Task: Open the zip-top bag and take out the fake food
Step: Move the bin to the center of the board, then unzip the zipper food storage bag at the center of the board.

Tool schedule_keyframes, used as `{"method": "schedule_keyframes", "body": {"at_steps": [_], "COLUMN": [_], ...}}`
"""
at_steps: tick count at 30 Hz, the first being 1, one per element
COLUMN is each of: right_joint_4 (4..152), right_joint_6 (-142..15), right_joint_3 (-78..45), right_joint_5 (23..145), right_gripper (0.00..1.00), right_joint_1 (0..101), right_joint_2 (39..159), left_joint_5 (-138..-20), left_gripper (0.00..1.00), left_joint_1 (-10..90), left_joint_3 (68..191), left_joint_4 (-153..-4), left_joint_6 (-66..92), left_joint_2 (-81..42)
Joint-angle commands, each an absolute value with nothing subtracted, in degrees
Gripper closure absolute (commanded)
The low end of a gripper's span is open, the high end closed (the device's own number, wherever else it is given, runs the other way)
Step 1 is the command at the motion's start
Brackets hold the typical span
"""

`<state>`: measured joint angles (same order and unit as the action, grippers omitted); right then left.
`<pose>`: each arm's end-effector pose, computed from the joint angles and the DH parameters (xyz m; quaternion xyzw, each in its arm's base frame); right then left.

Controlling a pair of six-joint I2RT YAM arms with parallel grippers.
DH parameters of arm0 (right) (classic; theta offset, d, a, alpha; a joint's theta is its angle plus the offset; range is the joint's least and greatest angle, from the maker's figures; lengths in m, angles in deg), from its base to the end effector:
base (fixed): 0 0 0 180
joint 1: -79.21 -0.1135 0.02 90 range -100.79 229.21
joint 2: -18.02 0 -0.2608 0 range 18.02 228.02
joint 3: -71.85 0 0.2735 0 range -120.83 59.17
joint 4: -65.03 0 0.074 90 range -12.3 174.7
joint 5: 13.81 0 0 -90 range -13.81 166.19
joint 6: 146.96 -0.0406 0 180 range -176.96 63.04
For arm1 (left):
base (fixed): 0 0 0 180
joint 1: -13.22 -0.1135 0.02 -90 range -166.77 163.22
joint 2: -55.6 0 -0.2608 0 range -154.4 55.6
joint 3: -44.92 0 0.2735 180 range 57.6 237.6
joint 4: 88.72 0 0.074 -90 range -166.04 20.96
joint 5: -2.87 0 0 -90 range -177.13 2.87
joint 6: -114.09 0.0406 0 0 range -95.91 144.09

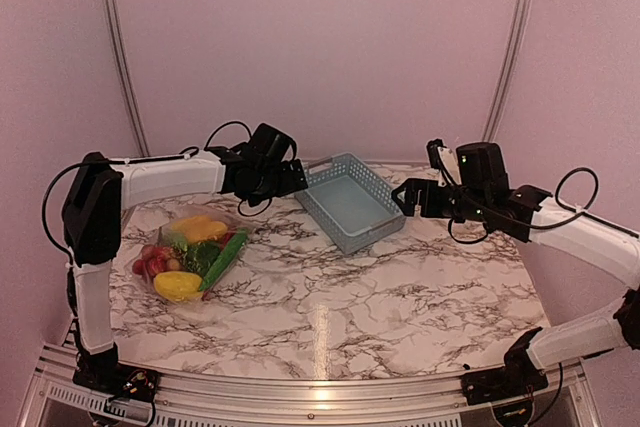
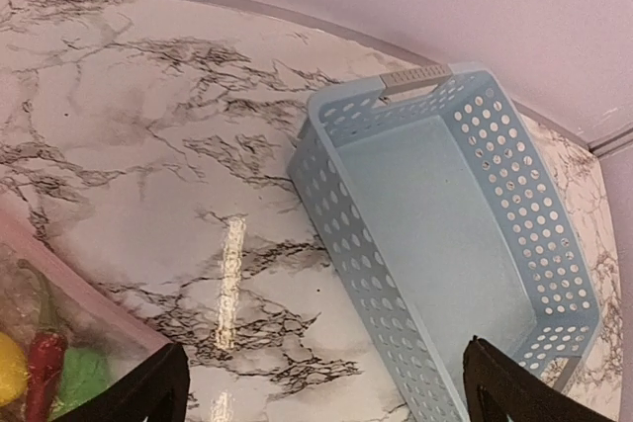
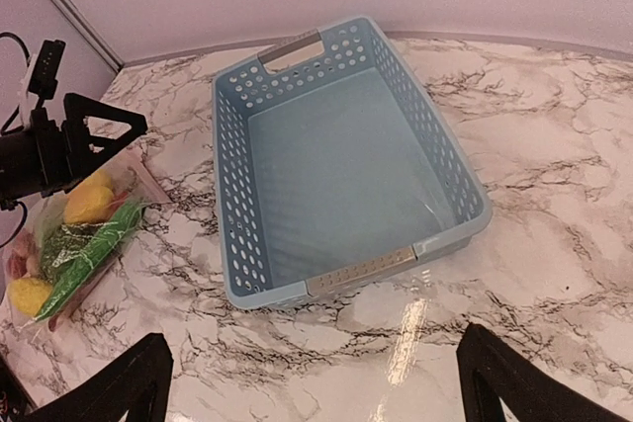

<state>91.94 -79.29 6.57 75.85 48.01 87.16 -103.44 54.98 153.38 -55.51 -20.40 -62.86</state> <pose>0.2554 0.1544 0.2802 -0.0658 0.8669 0.2202 0.4424 0.3776 -0.3218 0.2179 -0.0780 0.9069 -0.1737 0.3759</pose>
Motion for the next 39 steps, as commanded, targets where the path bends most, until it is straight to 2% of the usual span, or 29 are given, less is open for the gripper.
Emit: {"method": "schedule_keyframes", "body": {"at_steps": [1, 9, 22, 30, 39], "right_joint_4": [93.37, 93.19, 91.55, 90.82, 90.38], "right_joint_6": [-77.90, -77.41, -78.02, -78.08, -78.02], "right_joint_3": [3.07, 1.53, 3.85, 5.56, 7.38], "right_joint_5": [75.55, 78.61, 79.79, 80.54, 80.67], "right_gripper": [0.01, 0.01, 0.01, 0.01, 0.01], "right_joint_1": [48.58, 48.54, 48.54, 48.54, 48.54], "right_joint_2": [87.45, 89.21, 89.22, 88.49, 87.42], "left_joint_5": [-110.74, -112.18, -105.79, -103.54, -102.53], "left_gripper": [0.01, 0.01, 0.01, 0.01, 0.01], "left_joint_1": [50.57, 44.60, 43.29, 46.00, 52.37], "left_joint_3": [146.35, 142.32, 146.43, 147.81, 140.36], "left_joint_4": [-51.50, -46.83, -45.61, -43.92, -45.12], "left_joint_6": [-19.00, -17.43, -16.19, -15.78, -17.12], "left_joint_2": [-55.25, -54.00, -63.74, -65.98, -63.35]}}
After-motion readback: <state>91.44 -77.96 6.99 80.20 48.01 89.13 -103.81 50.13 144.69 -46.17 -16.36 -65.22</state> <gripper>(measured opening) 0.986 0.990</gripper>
